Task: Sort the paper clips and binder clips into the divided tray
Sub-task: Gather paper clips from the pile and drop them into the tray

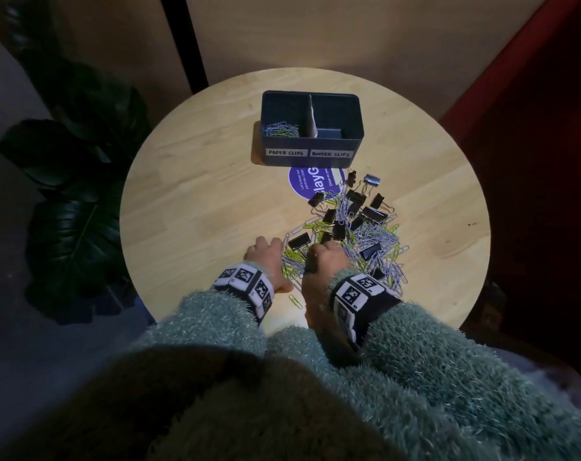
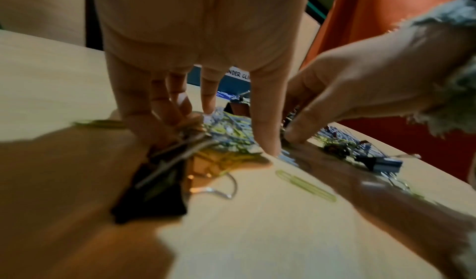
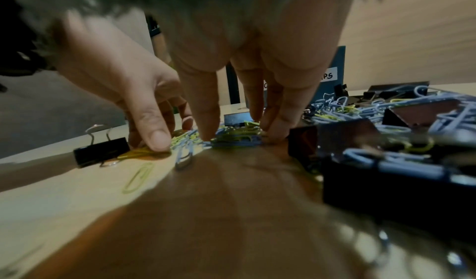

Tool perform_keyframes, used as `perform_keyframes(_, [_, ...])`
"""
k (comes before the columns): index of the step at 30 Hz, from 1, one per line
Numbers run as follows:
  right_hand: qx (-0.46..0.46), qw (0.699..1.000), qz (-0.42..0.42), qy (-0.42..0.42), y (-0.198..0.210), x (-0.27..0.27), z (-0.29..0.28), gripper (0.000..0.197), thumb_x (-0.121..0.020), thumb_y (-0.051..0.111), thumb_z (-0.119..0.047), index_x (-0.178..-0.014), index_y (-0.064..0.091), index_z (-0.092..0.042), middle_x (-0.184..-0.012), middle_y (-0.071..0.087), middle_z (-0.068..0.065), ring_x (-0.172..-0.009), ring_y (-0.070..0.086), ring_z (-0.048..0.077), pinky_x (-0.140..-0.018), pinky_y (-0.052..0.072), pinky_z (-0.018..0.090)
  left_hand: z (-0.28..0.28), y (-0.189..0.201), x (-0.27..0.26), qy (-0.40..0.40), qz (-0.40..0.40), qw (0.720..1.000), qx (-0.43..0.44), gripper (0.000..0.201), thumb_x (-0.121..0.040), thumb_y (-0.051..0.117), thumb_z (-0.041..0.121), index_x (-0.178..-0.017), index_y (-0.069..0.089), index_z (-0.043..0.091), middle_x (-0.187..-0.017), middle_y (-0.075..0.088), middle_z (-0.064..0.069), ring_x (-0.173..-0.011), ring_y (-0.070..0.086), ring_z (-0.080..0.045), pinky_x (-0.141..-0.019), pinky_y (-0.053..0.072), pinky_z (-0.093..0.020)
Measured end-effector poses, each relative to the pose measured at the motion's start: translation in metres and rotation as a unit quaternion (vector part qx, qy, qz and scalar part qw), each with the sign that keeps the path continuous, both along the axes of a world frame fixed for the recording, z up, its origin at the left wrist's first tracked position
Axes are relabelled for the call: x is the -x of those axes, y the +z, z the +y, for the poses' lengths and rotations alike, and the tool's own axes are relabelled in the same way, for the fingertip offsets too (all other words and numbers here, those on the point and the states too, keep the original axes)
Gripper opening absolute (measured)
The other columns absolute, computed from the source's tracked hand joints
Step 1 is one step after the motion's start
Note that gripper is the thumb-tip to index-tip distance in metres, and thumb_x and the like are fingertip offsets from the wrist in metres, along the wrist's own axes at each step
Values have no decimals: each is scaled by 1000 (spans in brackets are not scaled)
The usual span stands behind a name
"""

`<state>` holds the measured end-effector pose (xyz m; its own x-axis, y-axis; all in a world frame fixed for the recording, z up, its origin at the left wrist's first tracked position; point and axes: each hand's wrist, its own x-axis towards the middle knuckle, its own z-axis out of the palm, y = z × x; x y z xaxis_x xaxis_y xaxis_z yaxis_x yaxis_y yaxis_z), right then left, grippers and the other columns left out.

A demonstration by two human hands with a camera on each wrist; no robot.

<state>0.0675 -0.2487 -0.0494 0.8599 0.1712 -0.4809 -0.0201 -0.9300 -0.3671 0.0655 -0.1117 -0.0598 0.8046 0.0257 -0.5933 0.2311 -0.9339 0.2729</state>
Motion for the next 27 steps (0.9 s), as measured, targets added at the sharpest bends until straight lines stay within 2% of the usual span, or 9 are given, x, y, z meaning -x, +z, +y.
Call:
perform_keyframes(4, [-7,999,-35,-18,-1,-7,-2,66,-79,64,-2,-139,39,-12,-134,40,16,-128,36,31,-108,37,43,-4,-7,1,-2,-34,999,13,75,-66,81,27,-128,40,18,-129,40,-9,-121,41,-29,-97,42,-41])
perform_keyframes(8, [50,995,-31,83,-7,-15,-8,63,-84,60,-7,-140,39,-26,-133,36,13,-126,33,33,-107,37,46,0,-11,3,1,-53,998,33,77,-67,80,24,-130,37,21,-129,40,-9,-121,41,-30,-96,43,-40])
perform_keyframes(10, [91,993,-16,74,-10,-23,-10,58,-88,56,-12,-142,35,-23,-134,36,13,-127,34,33,-108,36,45,2,-11,3,-9,-47,998,37,76,-67,80,25,-130,38,21,-129,41,-8,-120,41,-29,-97,44,-40])
perform_keyframes(13, [104,993,-51,5,-9,-32,-14,46,-98,41,-25,-142,33,-14,-135,38,16,-125,38,32,-102,37,42,2,-10,3,-8,-40,998,37,77,-66,81,26,-129,38,20,-129,41,-8,-119,41,-28,-97,45,-40])
perform_keyframes(17, [34,992,-122,15,-9,-30,-16,49,-93,50,-14,-140,38,-11,-129,42,16,-121,40,30,-104,40,37,5,-8,2,-7,-44,999,23,97,-61,84,33,-139,27,22,-133,34,-9,-124,36,-28,-100,42,-42])
perform_keyframes(19, [-2,996,-79,51,-12,-20,-11,55,-89,58,-19,-140,37,-14,-133,39,12,-125,38,27,-108,38,39,6,-6,1,-25,-36,999,15,99,-62,83,34,-141,26,24,-132,34,-9,-124,34,-28,-102,40,-42])
perform_keyframes(21, [22,995,-2,97,-16,-9,-6,74,-81,68,-34,-142,29,-18,-138,31,8,-130,31,26,-110,34,42,3,-5,2,-42,-33,998,14,90,-66,82,31,-140,31,24,-131,36,-9,-123,35,-28,-101,40,-41])
perform_keyframes(23, [68,989,3,131,-19,-1,-2,87,-75,72,-45,-143,25,-18,-140,28,9,-130,27,28,-109,31,43,-1,-5,4,-54,-34,998,24,81,-70,80,25,-138,36,23,-129,39,-10,-123,37,-29,-102,40,-40])
perform_keyframes(27, [10,994,-12,107,-23,-1,1,67,-79,71,-34,-136,40,-19,-132,37,8,-125,33,26,-107,33,40,-6,-6,8,-52,-40,996,53,56,-78,73,19,-128,46,17,-125,43,-10,-120,40,-28,-100,39,-39])
